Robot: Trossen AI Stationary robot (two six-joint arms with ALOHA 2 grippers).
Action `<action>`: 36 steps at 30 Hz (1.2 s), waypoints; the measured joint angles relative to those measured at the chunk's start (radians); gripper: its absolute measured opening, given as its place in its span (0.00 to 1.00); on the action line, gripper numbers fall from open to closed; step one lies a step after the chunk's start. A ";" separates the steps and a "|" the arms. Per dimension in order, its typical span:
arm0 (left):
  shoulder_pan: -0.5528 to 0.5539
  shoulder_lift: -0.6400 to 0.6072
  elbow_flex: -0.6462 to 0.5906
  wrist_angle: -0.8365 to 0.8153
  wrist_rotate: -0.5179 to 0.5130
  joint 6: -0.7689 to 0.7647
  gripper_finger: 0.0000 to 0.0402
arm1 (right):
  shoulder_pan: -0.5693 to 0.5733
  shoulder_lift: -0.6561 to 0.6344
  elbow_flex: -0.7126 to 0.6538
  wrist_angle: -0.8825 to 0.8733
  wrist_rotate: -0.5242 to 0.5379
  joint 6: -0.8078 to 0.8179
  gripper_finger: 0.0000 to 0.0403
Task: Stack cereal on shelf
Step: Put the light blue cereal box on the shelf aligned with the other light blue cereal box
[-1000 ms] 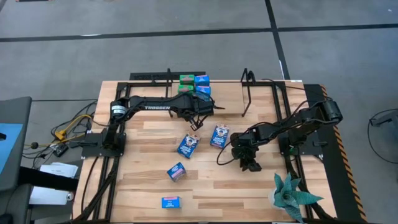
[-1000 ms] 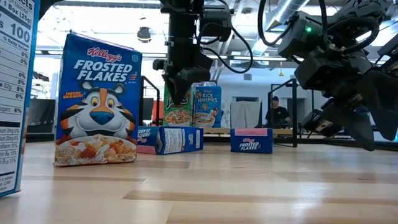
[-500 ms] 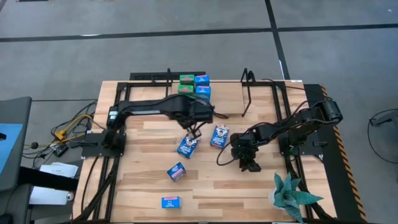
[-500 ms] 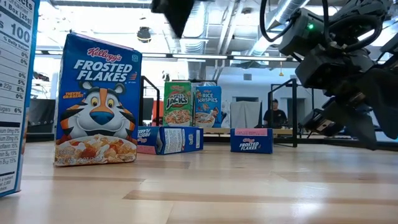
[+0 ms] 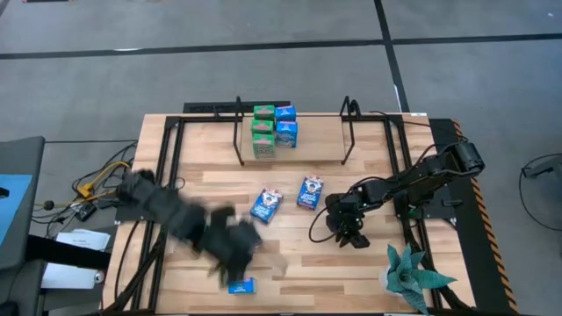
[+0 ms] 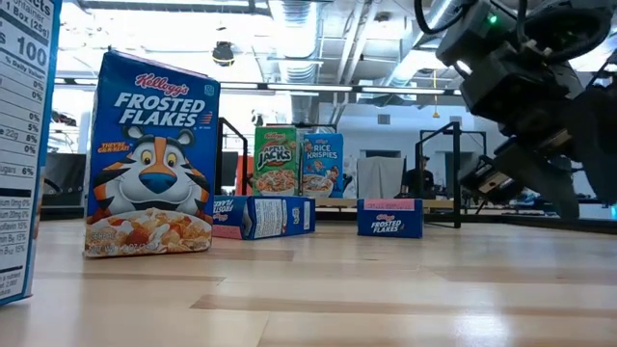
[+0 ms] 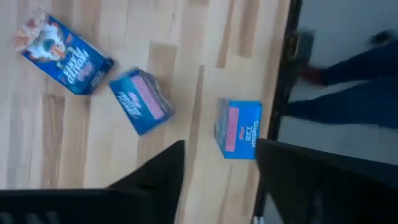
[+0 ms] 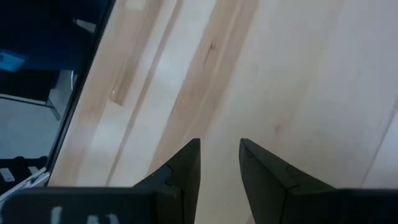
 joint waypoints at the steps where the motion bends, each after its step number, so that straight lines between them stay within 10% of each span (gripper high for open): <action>1: -0.026 0.023 -0.002 -0.001 -0.016 -0.013 0.51 | 0.000 0.000 0.000 0.011 0.001 0.000 0.34; 12: -0.089 0.244 -0.002 0.047 0.061 -0.105 0.84 | 0.000 0.000 0.000 0.108 0.032 0.064 0.34; 36: -0.148 0.245 -0.139 0.153 -0.090 -0.182 0.84 | 0.013 0.000 0.000 0.120 0.058 0.082 0.34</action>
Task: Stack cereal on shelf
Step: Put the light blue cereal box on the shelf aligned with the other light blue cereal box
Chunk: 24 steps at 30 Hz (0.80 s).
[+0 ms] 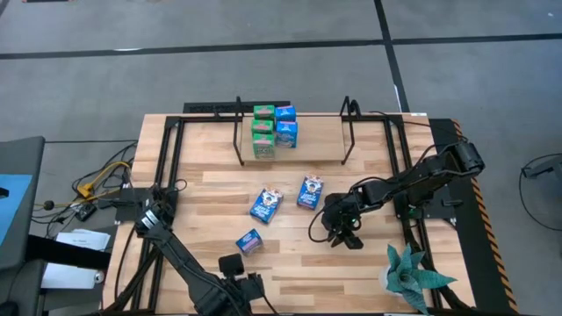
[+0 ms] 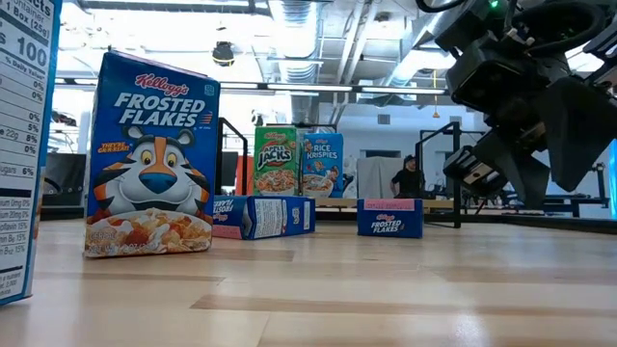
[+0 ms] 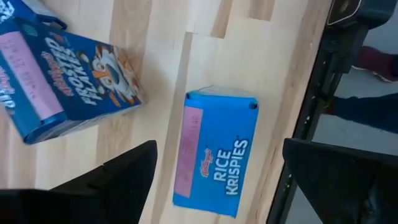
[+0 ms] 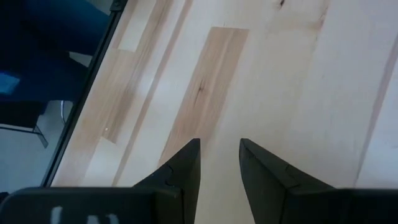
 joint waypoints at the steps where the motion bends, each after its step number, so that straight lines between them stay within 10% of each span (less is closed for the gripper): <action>1: 0.000 -0.002 -0.012 0.012 0.000 0.000 0.84 | 0.000 0.000 0.000 0.000 0.000 0.000 0.34; 24: 0.021 -0.178 -0.390 0.330 0.086 0.013 0.77 | -0.029 0.000 0.000 0.010 0.022 -0.011 0.34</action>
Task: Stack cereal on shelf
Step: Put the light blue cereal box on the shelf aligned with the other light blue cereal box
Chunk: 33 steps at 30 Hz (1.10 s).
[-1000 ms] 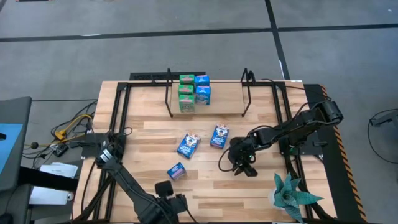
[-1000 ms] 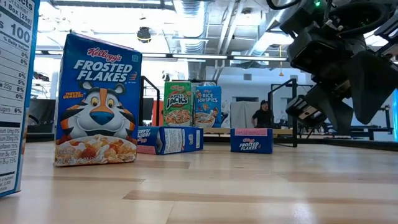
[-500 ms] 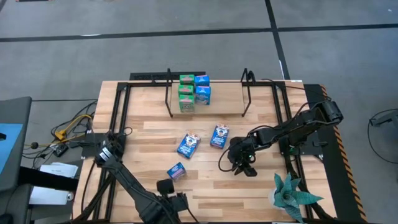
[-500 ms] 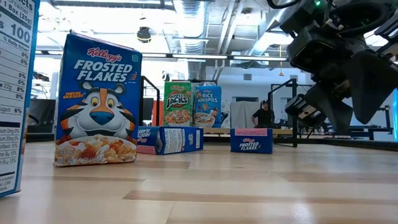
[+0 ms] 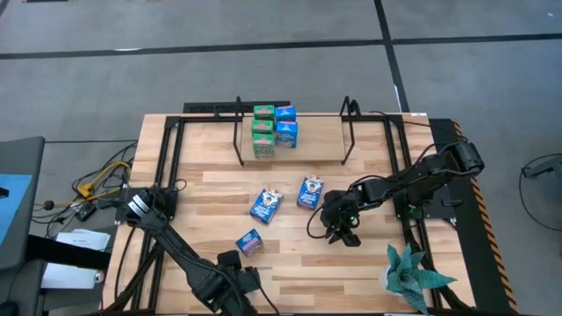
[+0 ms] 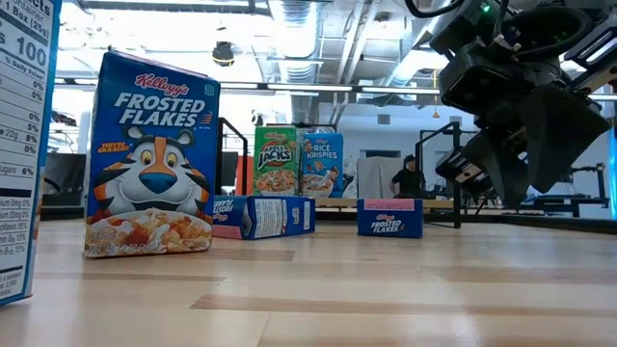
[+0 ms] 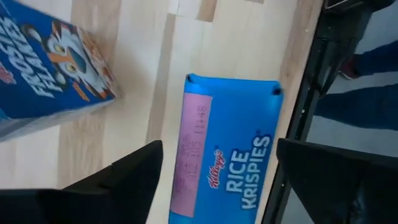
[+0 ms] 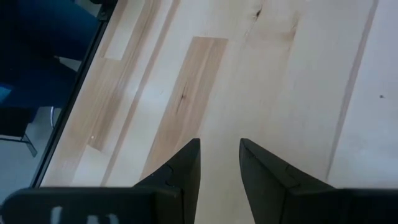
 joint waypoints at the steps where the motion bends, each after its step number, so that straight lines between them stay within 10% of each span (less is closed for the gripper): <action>1: 0.000 -0.003 -0.001 0.000 -0.004 0.007 0.75 | 0.000 0.000 0.000 0.001 0.000 0.000 0.34; 33: 0.045 0.002 0.063 -0.120 0.050 0.054 0.34 | 0.009 0.000 0.000 -0.037 -0.021 -0.044 0.34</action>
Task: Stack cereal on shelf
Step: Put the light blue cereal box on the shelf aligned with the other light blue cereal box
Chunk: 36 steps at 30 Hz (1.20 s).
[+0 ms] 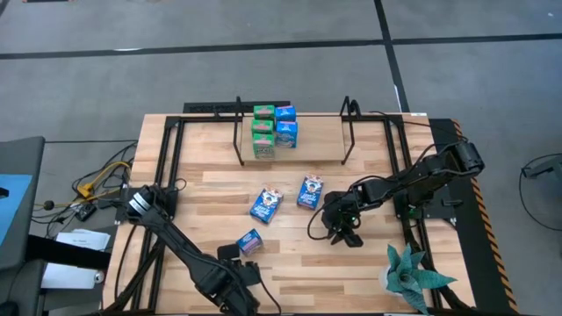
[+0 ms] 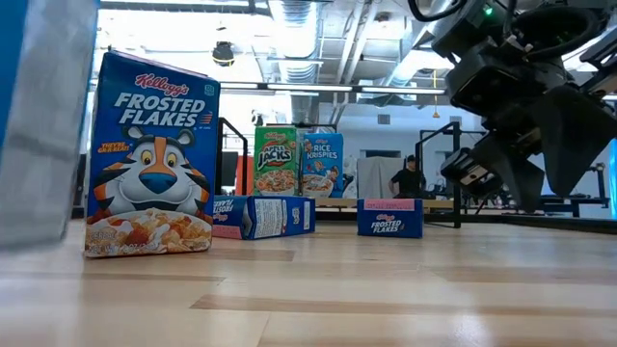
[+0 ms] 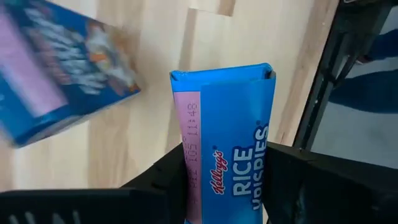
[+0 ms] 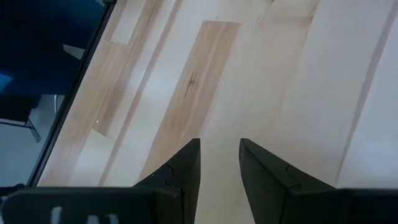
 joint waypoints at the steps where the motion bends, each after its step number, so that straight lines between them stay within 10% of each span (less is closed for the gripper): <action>1: 0.004 0.000 0.020 -0.021 0.002 -0.004 0.34 | -0.001 0.000 0.000 0.000 -0.003 -0.007 0.34; 10: 0.068 -0.001 0.315 -0.346 -0.008 0.031 0.34 | -0.025 0.000 0.000 -0.010 -0.032 -0.063 0.34; 28: 0.432 -0.147 0.509 -0.357 -0.564 0.510 0.34 | -0.046 0.000 0.000 -0.102 -0.063 -0.134 0.34; 36: 0.699 -0.148 0.508 -0.201 -0.368 0.823 0.34 | -0.083 0.000 0.000 -0.120 -0.064 -0.148 0.34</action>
